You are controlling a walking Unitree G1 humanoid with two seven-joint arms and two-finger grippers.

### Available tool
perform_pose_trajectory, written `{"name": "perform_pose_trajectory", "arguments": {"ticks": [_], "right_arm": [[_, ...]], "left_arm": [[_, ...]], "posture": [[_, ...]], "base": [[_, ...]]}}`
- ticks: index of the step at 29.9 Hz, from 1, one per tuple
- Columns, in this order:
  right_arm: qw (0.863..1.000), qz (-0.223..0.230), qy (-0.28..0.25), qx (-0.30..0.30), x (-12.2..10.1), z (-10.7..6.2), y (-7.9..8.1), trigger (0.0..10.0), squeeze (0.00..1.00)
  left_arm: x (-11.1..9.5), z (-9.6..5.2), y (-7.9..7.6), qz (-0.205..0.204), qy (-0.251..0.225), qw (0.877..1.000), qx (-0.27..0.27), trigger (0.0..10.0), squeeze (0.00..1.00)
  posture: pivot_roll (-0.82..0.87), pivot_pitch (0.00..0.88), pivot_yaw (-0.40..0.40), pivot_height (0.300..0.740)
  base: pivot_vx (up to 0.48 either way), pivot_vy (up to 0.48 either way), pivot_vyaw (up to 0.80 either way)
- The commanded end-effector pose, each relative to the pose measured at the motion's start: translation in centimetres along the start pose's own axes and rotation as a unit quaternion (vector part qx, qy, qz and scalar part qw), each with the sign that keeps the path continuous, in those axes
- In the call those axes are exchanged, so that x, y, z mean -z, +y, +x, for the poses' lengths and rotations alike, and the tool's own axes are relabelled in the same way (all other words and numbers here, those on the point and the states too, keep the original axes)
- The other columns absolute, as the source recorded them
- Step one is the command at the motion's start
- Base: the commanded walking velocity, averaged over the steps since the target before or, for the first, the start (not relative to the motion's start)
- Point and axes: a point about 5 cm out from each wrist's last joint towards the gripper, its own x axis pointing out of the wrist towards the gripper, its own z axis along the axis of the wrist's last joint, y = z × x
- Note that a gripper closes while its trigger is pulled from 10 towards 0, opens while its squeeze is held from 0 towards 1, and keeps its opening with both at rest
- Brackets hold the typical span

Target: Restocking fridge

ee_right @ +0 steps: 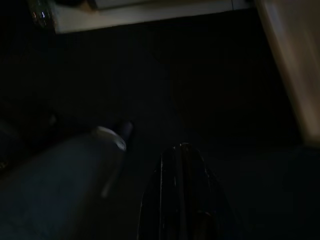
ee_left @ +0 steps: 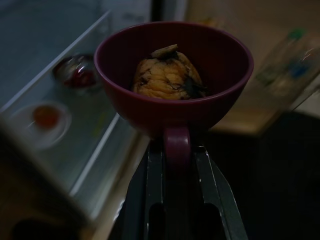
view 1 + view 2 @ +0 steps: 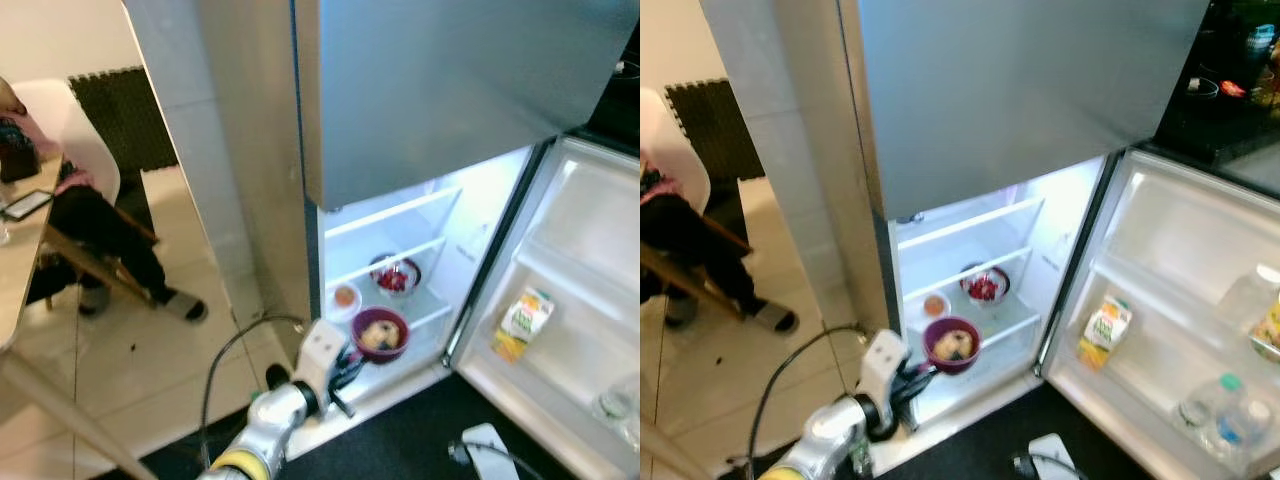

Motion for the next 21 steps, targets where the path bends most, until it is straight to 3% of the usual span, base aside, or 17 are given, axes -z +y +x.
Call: {"name": "perform_pose_trajectory", "arguments": {"ticks": [1, 12, 21], "right_arm": [[1.000, -0.007, -0.009, -0.006, -0.59, 0.08, 0.23, 10.0, 0.00], [1.000, -0.019, 0.002, -0.008, -0.08, 0.04, 0.31, 10.0, 0.00], [1.000, -0.013, 0.003, 0.005, 0.27, -0.02, 0.12, 10.0, 0.00]], "left_arm": [[-0.04, -0.23, 0.32, 0.006, -0.004, 1.000, -0.005, 10.0, 0.00], [0.01, -0.55, 0.61, 0.015, -0.005, 1.000, -0.003, 10.0, 0.00], [-0.31, -0.37, 0.50, 0.024, -0.009, 1.000, 0.003, 10.0, 0.00]], "posture": [[-0.04, 0.000, 0.002, 0.740], [-0.04, 0.000, 0.002, 0.740], [-0.04, 0.000, 0.010, 0.740]], "base": [[0.000, -0.349, 0.80], [0.000, -0.349, 0.79], [0.000, -0.349, 0.00]]}}
